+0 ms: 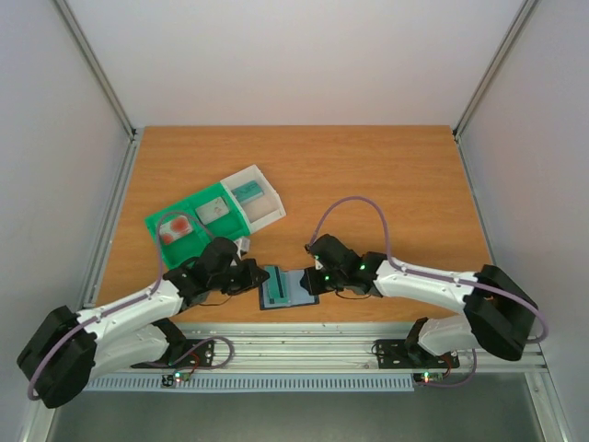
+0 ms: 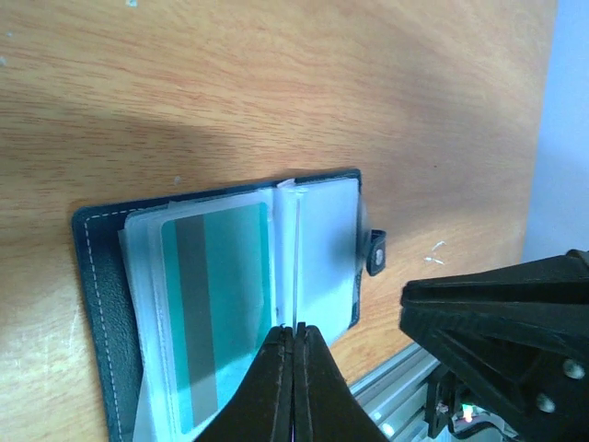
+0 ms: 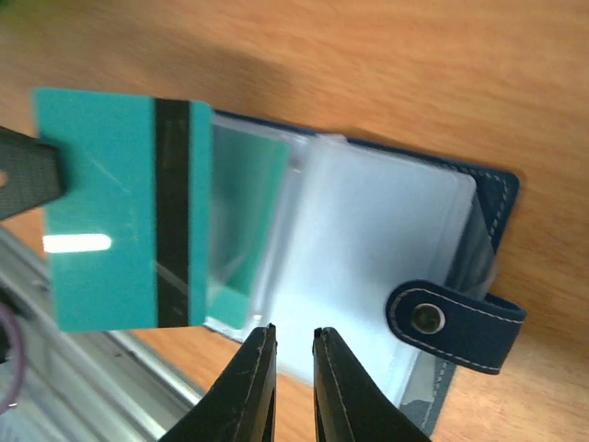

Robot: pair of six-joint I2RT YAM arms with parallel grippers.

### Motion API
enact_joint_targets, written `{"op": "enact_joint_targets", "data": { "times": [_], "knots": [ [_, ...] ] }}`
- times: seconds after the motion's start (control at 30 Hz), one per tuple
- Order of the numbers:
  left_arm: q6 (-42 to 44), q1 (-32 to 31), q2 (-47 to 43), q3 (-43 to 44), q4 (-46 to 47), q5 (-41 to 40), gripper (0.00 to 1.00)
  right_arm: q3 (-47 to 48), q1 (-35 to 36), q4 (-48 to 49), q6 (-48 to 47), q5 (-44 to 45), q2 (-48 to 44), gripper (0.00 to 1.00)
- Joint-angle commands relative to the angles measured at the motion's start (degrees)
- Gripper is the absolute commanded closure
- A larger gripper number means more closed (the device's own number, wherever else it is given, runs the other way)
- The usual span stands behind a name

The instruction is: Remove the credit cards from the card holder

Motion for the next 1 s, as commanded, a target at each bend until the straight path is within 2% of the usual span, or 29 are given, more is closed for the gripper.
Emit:
{"op": "enact_joint_targets", "data": {
  "times": [0.0,0.1,0.23,0.33,0.4,0.5,0.6,0.67,0.83,0.97],
  "knots": [
    [1.6,-0.1,-4.5,2.0,-1.9,-0.4,1.0,0.3,0.0,-0.1,-6.8,2.2,-6.0,0.87],
    [3.9,0.0,-7.4,1.9,-1.6,-0.4,1.0,2.9,0.0,-3.1,-6.5,2.3,-8.2,0.87],
    [6.1,-0.1,-10.0,2.5,-1.6,0.7,1.0,10.4,0.0,-11.7,-1.5,1.3,-6.4,0.84],
    [3.8,-0.1,-11.1,2.9,-2.0,1.3,0.99,8.9,0.2,-5.9,-7.5,-3.5,-8.4,0.77],
    [0.9,-0.1,-11.3,3.5,-3.1,1.9,1.0,7.3,0.2,-3.6,-11.4,-0.4,-11.7,0.76],
    [1.6,-0.1,-12.0,3.3,-1.2,3.5,0.99,9.9,0.2,-7.5,-14.5,2.9,-14.0,0.76],
    [1.3,-0.1,-13.9,2.4,-0.5,2.9,1.0,13.7,0.2,-11.2,-14.8,0.0,-14.4,0.72],
    [-1.7,-0.1,-14.9,1.7,0.4,2.9,1.0,13.0,0.6,-8.9,-19.2,-3.4,-15.6,0.68],
    [-9.0,-0.1,-16.2,2.1,0.1,3.6,1.0,9.7,1.2,-3.7,-34.0,-1.4,-19.4,0.67],
    [-13.7,-0.1,-18.0,2.0,-0.7,2.1,1.0,4.5,1.5,3.4,-38.5,-6.1,-22.5,0.63]
  ]
}}
